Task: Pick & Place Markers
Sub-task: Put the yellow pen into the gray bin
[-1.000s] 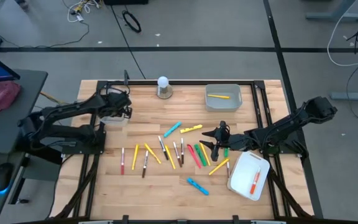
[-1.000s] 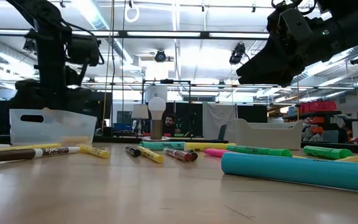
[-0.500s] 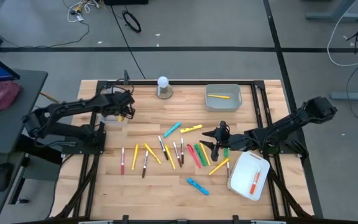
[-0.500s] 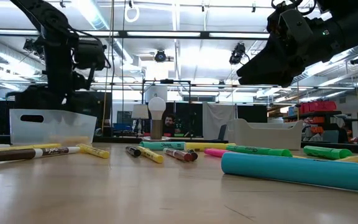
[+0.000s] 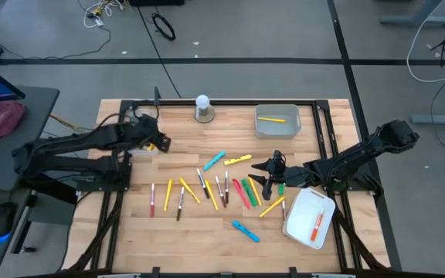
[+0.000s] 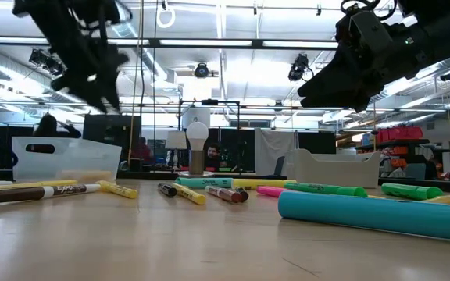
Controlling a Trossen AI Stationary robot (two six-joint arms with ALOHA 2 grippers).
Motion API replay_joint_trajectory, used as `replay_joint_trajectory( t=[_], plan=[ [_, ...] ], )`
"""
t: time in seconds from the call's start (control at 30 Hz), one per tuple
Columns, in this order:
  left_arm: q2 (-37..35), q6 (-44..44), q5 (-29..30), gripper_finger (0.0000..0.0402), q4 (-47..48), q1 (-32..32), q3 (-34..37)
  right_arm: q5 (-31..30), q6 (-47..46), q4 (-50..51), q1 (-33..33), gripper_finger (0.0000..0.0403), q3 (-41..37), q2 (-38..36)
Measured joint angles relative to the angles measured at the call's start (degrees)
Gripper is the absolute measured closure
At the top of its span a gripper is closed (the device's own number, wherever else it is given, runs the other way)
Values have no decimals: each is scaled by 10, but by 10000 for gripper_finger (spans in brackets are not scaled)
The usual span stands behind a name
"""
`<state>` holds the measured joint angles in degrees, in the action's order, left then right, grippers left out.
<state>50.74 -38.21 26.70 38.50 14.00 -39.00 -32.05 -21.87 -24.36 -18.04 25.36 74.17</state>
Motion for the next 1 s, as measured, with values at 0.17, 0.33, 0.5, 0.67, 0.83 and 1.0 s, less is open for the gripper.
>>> replay_joint_trajectory(
  t=[0.17, 0.33, 0.5, 0.67, 0.83, 1.0],
  plan=[
    [3, 36, 58, 222, -129, -147, 0, 0, 0, 0, 0, 213, 0, 0],
    [48, 132, 118, 225, -288, -284, 0, 0, 0, 3, 0, 213, 0, 0],
    [126, 229, 155, 225, -412, -366, 0, 10, 3, 21, -1, 213, 0, 0],
    [211, 239, 162, 225, -480, -384, 0, 112, 38, 55, -2, 213, 12, -21],
    [288, 221, 184, 225, -512, -365, 0, 171, 36, 281, -2, 213, 92, -49],
    [335, 220, 187, 225, -559, -337, 0, 166, -53, 546, 2, 213, 188, -49]
  ],
)
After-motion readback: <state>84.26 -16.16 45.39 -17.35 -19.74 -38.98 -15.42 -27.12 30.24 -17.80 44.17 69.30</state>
